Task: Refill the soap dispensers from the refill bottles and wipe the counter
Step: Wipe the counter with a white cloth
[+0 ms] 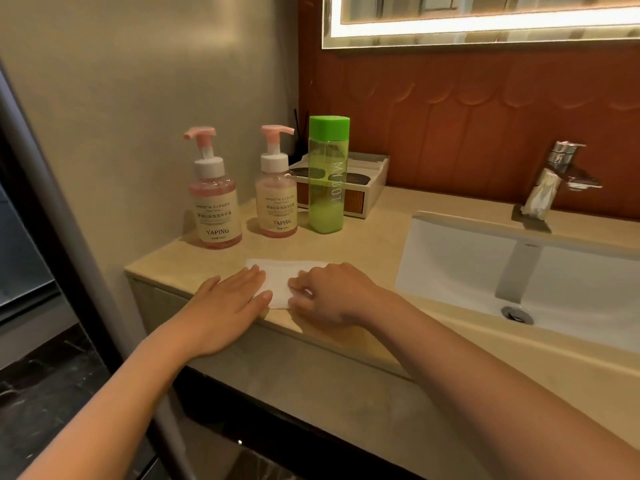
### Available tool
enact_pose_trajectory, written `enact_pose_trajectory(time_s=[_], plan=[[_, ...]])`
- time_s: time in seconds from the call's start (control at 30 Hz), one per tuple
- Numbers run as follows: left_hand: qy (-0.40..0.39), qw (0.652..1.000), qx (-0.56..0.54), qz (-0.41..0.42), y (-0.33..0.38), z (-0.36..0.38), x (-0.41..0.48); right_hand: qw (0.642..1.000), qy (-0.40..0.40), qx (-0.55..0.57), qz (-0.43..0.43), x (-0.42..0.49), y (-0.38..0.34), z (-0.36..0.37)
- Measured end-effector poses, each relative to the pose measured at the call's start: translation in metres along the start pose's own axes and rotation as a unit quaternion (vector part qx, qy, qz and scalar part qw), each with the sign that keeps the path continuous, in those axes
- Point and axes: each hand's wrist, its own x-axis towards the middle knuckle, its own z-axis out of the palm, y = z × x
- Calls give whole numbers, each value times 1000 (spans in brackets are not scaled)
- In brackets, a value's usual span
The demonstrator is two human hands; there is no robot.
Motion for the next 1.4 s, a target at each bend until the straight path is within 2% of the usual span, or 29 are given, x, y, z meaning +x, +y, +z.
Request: enact_pose_trajectory(time_s=[0.13,0.3,0.57,0.73,1.0,1.1,1.27,1.4], plan=[[11,999,8,29,22,9,-25,1000,-1,7,-4,-52,1,-3],[12,994,23,110,63,23,-49,999,28,-23,11,-118,17,4],[33,973,58,220,160,43,-52,988,83,-59,117,-218,70,15],[32,955,42,291,228,58,-49,980,101,-29,167,-286,111,14],[65,900,-53,428,354,80,-46,953,65,51,290,-418,158,3],[81,862,-129,483,402,87,-56,933,106,124,321,-477,169,4],[12,820,-231,524,469,121,-74,884,201,215,364,-567,177,27],[-118,793,-277,529,516,166,-92,842,213,266,418,-623,180,62]])
